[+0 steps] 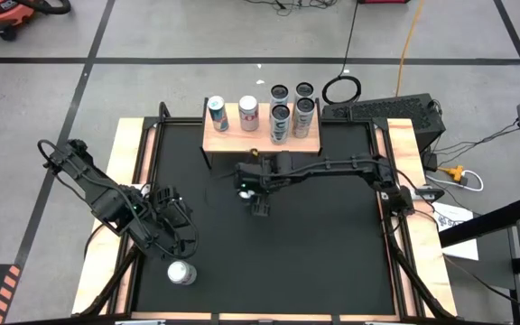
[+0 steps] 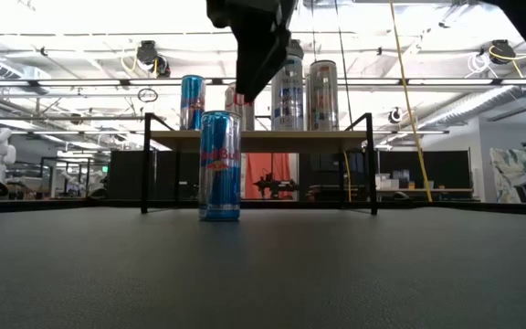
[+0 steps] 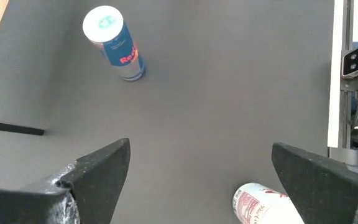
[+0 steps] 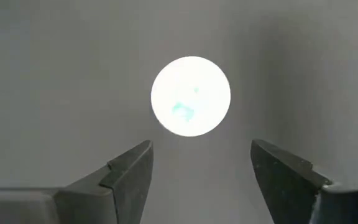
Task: Place canned beverage on shelf
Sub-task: Put the blue soda can on the shelf aligned with the other blue soda can
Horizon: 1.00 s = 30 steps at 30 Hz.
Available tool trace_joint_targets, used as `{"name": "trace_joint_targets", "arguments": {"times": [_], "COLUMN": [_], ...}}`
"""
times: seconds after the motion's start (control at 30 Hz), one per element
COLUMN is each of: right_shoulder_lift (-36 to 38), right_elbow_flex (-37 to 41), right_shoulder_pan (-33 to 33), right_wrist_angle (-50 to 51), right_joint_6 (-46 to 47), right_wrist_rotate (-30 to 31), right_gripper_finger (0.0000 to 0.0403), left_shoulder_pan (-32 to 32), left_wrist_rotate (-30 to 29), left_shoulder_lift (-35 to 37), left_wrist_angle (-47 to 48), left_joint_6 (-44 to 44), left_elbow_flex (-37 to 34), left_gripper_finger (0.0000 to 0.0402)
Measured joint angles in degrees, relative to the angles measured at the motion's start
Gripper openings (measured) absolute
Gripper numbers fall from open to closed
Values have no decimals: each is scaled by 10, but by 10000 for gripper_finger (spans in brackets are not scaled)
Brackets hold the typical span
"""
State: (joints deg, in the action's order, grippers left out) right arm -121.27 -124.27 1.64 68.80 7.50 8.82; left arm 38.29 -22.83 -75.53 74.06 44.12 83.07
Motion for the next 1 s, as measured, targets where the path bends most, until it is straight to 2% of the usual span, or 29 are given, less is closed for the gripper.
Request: {"name": "trace_joint_targets", "arguments": {"times": [0.53, 0.67, 0.8, 1.0], "right_shoulder_lift": [0, 0, 0, 0], "right_elbow_flex": [0, 0, 0, 0], "right_shoulder_pan": [-8, -5, -4, -5], "right_wrist_angle": [-18, -33, -45, -41], "right_joint_6": [9, -11, 3, -21], "right_wrist_rotate": [-102, -104, -105, -104], "right_gripper_finger": [249, 256, 284, 353], "left_shoulder_pan": [0, 0, 0, 0], "left_wrist_rotate": [0, 0, 0, 0], "left_shoulder_lift": [0, 0, 0, 0], "left_wrist_angle": [0, 0, 0, 0], "left_joint_6": [0, 1, 1, 1], "left_elbow_flex": [0, 0, 0, 0], "left_gripper_finger": [393, 393, 393, 393]}}
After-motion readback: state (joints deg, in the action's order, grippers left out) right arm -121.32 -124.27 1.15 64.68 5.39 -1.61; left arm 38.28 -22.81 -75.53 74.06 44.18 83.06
